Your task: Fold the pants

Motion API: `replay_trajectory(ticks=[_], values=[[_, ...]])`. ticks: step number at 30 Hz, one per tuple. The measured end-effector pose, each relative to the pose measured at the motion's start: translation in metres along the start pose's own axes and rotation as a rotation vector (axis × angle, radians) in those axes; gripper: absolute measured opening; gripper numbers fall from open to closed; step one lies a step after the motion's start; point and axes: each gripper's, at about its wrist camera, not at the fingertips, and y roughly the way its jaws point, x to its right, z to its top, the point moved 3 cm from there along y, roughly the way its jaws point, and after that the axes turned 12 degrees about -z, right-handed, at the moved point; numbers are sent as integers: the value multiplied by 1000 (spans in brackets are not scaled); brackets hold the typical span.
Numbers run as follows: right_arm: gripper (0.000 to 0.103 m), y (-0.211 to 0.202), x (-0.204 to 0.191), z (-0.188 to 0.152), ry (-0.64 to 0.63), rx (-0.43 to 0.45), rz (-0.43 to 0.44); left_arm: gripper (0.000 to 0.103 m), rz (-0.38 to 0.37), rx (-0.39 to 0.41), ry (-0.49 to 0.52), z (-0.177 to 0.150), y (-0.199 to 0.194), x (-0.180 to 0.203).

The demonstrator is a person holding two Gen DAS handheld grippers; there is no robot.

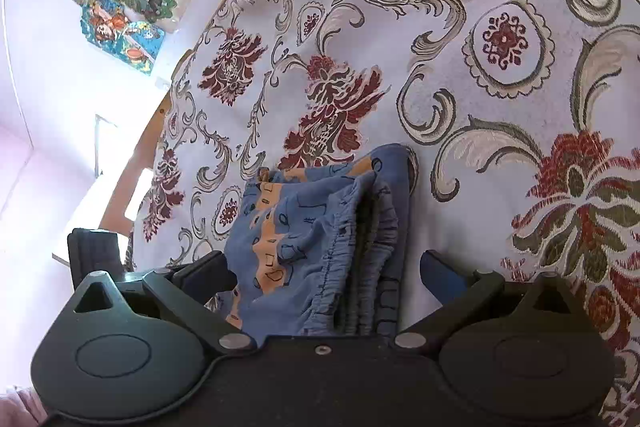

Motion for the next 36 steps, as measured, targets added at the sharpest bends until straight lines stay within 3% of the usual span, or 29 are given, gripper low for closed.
replay_trajectory(ticks=[5, 10, 12, 14, 17, 22, 25, 31, 36], values=[[82, 1, 1, -2, -13, 13, -77, 97, -30, 15, -103, 2, -4, -13], [40, 5, 5, -6, -24, 7, -133, 81, -9, 4, -98, 2, -5, -15], [36, 7, 5, -8, -12, -1, -121, 73, -27, -4, -96, 2, -5, -13], [34, 7, 6, -8, -5, 0, -119, 57, -49, -17, -88, 1, -5, -9], [31, 4, 4, -9, -9, 12, -124, 41, -51, -38, -64, -2, -4, -6], [28, 0, -16, -15, -120, 65, -205, 20, -30, -13, -56, -2, -10, -3], [26, -3, -39, -23, -261, 119, -297, 17, 12, 23, -21, -5, -15, 9], [25, -8, -78, -46, -513, 249, -441, 15, 162, 123, 252, -17, -23, 58], [24, -16, -92, -44, -589, 377, -492, 15, 163, 224, 271, -8, -35, 77]])
